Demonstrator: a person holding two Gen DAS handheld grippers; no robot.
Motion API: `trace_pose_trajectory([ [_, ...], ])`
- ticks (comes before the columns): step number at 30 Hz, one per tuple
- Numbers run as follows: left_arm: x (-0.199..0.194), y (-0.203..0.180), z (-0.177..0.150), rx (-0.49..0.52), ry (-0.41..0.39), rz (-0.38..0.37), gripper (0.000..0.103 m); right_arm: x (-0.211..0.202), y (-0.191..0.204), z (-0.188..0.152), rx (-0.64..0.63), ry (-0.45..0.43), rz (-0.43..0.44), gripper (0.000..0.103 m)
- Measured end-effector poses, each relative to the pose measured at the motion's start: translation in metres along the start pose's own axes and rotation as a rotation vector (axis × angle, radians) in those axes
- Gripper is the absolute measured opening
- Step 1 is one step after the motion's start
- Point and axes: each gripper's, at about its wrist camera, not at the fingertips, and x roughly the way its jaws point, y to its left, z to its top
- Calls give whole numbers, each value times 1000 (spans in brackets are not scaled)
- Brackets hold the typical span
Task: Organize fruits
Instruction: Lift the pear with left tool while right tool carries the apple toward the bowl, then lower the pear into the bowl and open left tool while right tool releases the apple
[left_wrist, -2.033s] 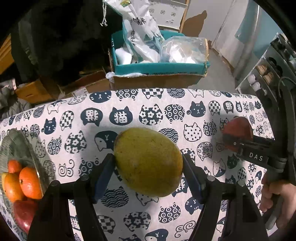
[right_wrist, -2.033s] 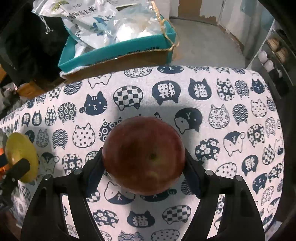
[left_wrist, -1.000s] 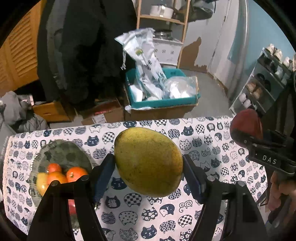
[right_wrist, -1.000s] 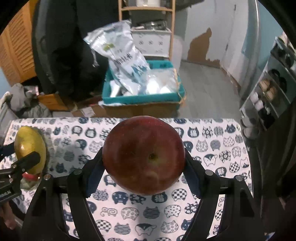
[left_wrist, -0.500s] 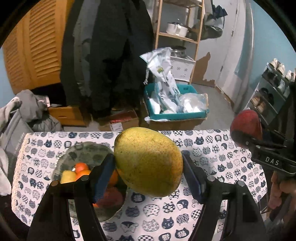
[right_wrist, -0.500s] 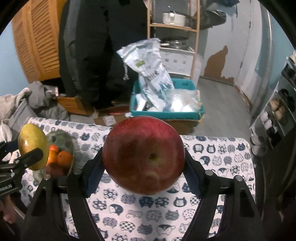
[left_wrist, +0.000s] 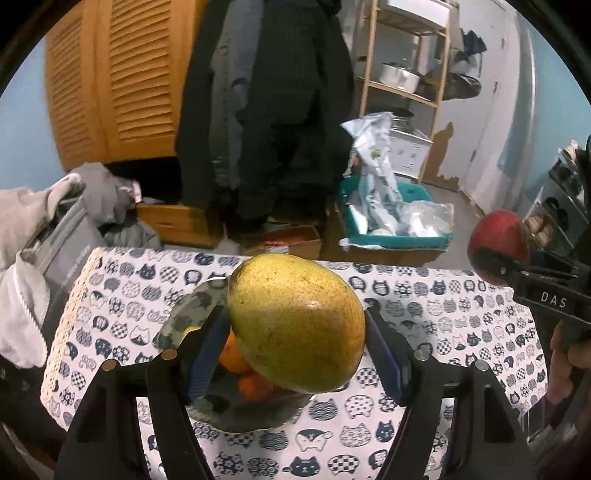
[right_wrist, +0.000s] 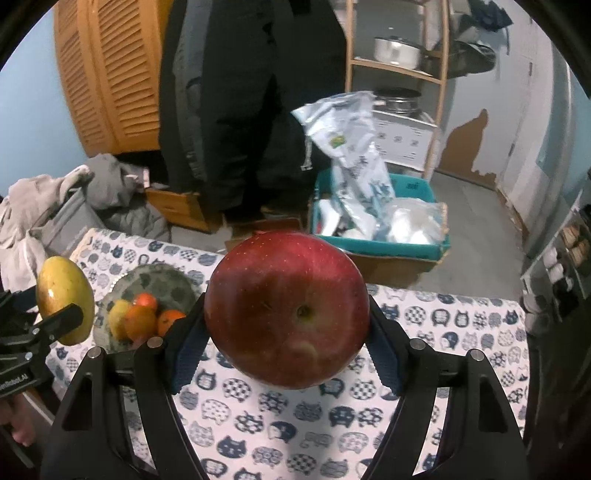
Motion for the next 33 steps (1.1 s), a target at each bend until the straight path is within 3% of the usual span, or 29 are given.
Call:
trace_pose_trajectory([
  [14, 15, 69, -18, -101, 42, 80, 75, 41, 75, 14, -75, 49, 95, 77],
  [33, 74, 110, -57, -189, 203, 81, 75, 125, 141, -6, -132, 202, 164, 77],
])
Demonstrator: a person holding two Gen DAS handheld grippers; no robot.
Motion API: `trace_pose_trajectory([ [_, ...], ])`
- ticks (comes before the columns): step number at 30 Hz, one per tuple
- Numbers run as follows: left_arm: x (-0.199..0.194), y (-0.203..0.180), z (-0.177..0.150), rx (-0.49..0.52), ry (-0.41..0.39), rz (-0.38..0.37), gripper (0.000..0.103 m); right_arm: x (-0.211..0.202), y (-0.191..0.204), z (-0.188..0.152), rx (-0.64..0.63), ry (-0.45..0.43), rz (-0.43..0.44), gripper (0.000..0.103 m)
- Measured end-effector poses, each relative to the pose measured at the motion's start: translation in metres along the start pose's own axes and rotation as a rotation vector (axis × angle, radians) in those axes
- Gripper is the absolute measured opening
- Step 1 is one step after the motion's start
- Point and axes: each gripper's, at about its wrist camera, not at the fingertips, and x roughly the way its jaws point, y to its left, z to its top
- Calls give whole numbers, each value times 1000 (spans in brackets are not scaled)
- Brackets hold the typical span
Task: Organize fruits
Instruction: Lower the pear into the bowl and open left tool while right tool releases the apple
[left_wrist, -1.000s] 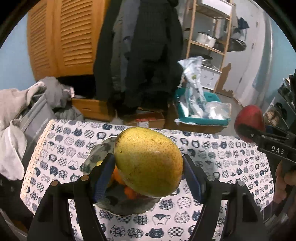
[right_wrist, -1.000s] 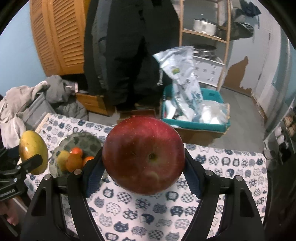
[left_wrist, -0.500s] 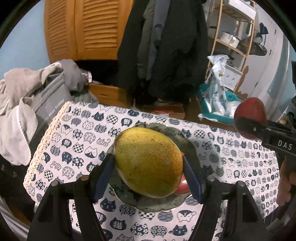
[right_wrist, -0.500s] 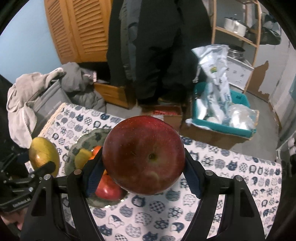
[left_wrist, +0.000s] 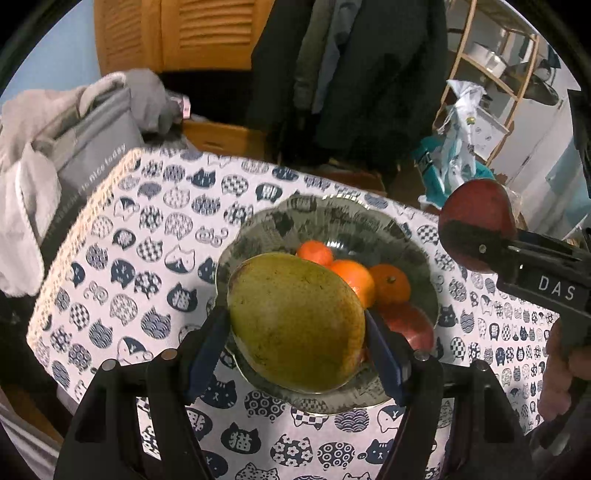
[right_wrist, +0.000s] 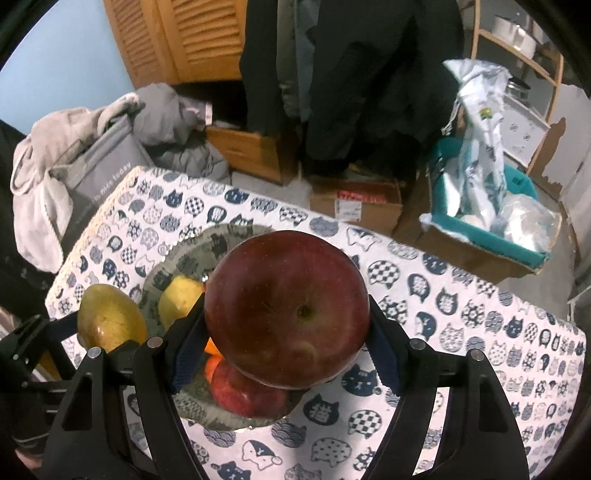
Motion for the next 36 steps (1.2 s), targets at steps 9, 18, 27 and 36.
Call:
trace_pose_trajectory([
  [9, 31, 6, -11, -16, 82, 1, 75, 28, -4, -5, 31, 52, 26, 77],
  [18, 47, 3, -16, -9, 131, 12, 75, 44, -6, -10, 37, 82, 33, 77],
  [27, 37, 2, -9, 12, 69, 31, 81, 52, 0, -9, 23, 95, 47, 77],
  [36, 30, 18, 1, -37, 49, 68, 81, 65, 5, -4, 15, 112, 73, 78],
])
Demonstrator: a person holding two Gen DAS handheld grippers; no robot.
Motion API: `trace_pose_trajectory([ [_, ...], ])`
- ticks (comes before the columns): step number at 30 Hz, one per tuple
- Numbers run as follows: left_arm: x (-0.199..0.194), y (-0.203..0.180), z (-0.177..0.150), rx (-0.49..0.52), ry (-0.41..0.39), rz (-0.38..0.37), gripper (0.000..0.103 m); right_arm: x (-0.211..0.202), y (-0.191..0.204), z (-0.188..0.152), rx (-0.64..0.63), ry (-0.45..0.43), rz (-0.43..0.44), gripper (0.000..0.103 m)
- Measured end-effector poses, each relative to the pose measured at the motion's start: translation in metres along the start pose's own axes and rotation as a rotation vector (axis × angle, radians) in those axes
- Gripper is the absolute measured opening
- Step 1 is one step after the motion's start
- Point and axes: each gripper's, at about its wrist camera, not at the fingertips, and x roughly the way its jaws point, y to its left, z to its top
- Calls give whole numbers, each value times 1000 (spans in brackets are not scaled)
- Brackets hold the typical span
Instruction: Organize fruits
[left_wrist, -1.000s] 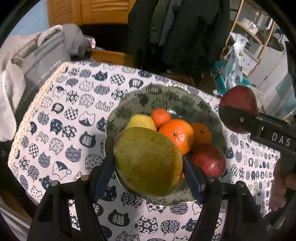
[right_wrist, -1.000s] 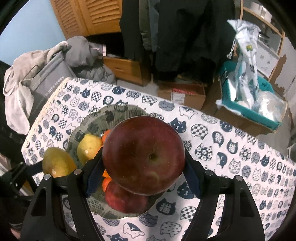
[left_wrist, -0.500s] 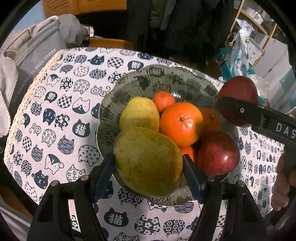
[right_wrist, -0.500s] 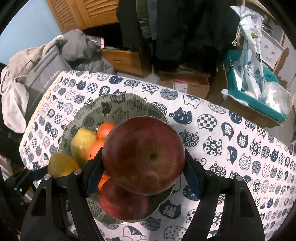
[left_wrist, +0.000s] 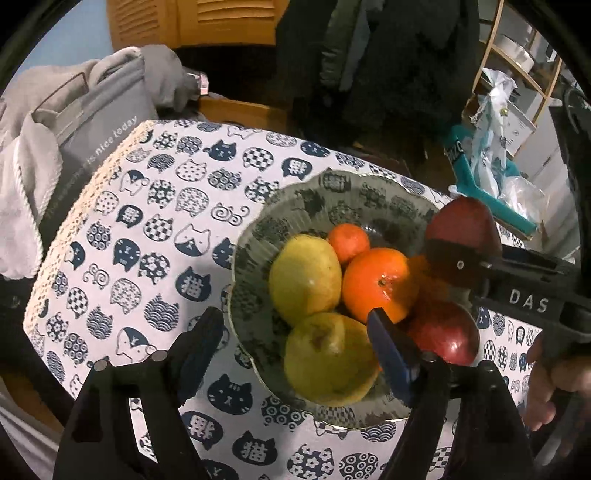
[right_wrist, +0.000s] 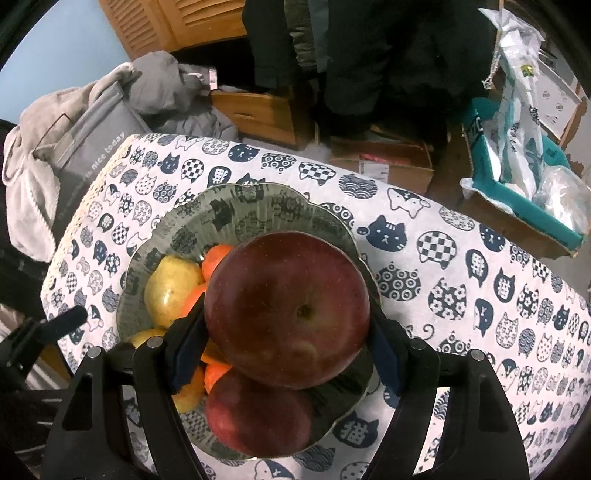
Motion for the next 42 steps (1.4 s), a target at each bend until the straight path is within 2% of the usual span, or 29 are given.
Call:
trace_pose_trajectory([
  [6, -7, 6, 6, -3, -31, 32, 81, 10, 6, 1, -22, 25, -5, 78],
  [10, -9, 12, 10, -24, -37, 32, 81, 9, 4, 2, -14, 12, -7, 78],
  [17, -18, 15, 15, -44, -57, 24, 81, -7, -1, 8, 4, -34, 9, 82],
  [24, -35, 8, 19, -33, -87, 8, 81, -25, -5, 7, 15, -59, -17, 82],
  [42, -113, -18, 25, 54, -236, -28, 81, -140, -15, -7, -13, -254, -161, 82],
])
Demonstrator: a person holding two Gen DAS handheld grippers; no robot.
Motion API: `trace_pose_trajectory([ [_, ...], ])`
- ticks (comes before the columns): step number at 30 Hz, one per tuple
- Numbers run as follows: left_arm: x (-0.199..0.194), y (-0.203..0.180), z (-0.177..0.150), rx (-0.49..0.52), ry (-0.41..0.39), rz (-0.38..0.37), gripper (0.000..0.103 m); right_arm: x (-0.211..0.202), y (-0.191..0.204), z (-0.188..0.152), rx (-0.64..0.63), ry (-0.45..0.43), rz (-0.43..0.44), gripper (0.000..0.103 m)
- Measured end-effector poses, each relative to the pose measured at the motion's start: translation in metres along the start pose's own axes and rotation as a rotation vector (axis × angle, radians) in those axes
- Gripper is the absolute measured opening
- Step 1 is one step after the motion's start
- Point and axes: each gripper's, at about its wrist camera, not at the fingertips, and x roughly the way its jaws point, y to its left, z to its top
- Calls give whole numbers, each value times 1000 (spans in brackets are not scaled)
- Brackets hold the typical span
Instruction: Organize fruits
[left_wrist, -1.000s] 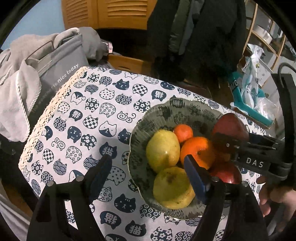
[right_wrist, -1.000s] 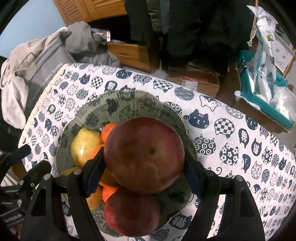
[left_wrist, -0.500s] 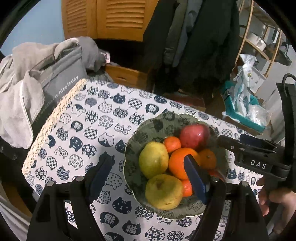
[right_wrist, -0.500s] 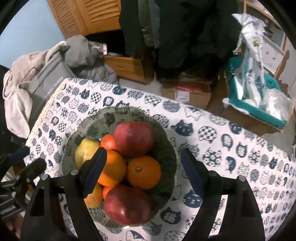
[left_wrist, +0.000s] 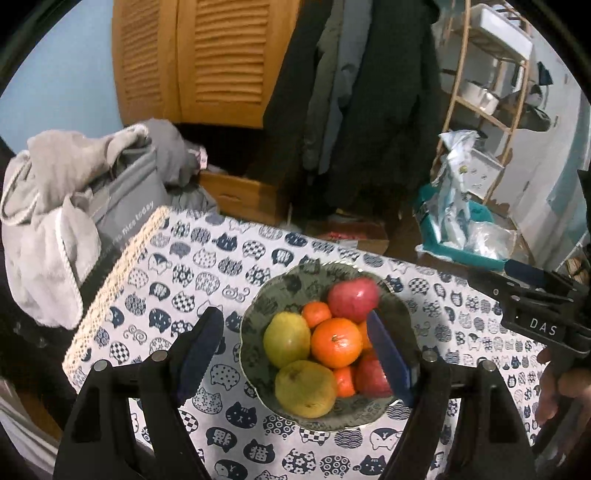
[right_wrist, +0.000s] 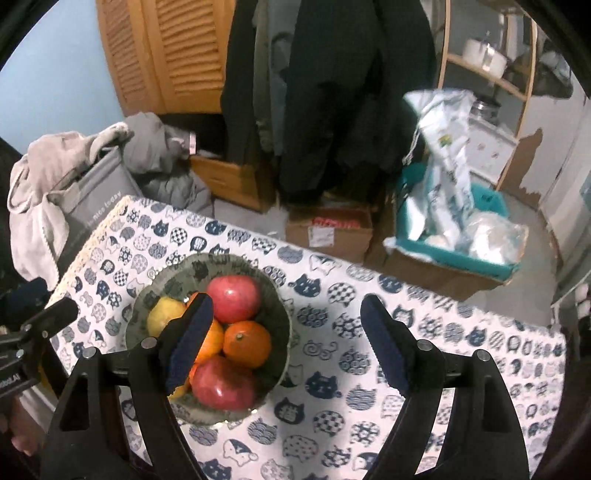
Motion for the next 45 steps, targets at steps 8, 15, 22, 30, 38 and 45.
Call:
trace_pose_trajectory([
  [8, -39, -22, 10, 65, -97, -4, 86, -63, -11, 5, -8, -108, -26, 84],
  [15, -65, -36, 16, 83, -148, -39, 90, -110, -26, 6, 13, -191, -40, 85],
  [22, -94, -53, 24, 112, -232, -41, 102, -143, -38, 0, 22, -260, -75, 85],
  [30, -113, -71, 30, 142, -276, -64, 102, -168, -54, -13, 46, -325, -116, 85],
  [38, -120, -88, 30, 175, -296, -87, 102, -179, -76, -23, 83, -374, -192, 85],
  [45, -118, -97, 29, 183, -295, -97, 102, -182, -95, -28, 142, -386, -212, 85],
])
